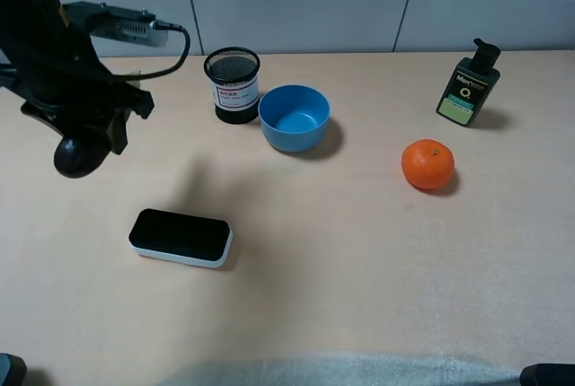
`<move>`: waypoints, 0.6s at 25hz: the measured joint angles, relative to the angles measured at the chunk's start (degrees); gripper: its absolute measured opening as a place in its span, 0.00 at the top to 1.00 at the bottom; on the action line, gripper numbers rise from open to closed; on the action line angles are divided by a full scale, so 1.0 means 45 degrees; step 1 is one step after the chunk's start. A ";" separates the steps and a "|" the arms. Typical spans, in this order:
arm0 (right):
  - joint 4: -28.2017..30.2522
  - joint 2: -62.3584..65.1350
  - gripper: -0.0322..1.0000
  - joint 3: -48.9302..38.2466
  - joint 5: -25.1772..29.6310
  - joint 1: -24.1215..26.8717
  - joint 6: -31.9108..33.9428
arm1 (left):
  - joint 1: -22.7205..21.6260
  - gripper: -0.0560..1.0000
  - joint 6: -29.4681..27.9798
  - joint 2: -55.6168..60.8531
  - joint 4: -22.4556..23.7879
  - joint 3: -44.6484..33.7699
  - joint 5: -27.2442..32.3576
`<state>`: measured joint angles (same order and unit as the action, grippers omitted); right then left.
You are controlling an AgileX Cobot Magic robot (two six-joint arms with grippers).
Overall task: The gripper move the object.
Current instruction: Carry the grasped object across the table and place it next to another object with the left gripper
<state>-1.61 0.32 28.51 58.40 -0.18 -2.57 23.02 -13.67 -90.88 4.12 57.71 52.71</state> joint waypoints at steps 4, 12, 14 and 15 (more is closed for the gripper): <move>0.0000 0.0000 0.38 0.0000 -0.0011 0.0000 0.0000 | 0.0000 0.49 0.0000 0.0303 0.0056 -0.1221 -0.1056; 0.0000 0.0000 0.38 0.0000 0.0001 0.0000 0.0000 | 0.0000 0.49 0.0000 0.0751 0.0204 -0.2988 -0.3457; 0.0000 0.0000 0.38 0.0000 0.0001 0.0000 0.0000 | 0.0000 0.49 0.0000 0.0751 0.0215 -0.3353 -0.3997; 0.0000 0.0000 0.38 0.0000 0.0001 0.0000 0.0000 | -0.0014 0.49 0.0000 0.0751 0.0215 -0.3534 -0.4258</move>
<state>-1.61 0.32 28.51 58.40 -0.18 -2.57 22.96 -13.67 -87.50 5.09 41.81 33.55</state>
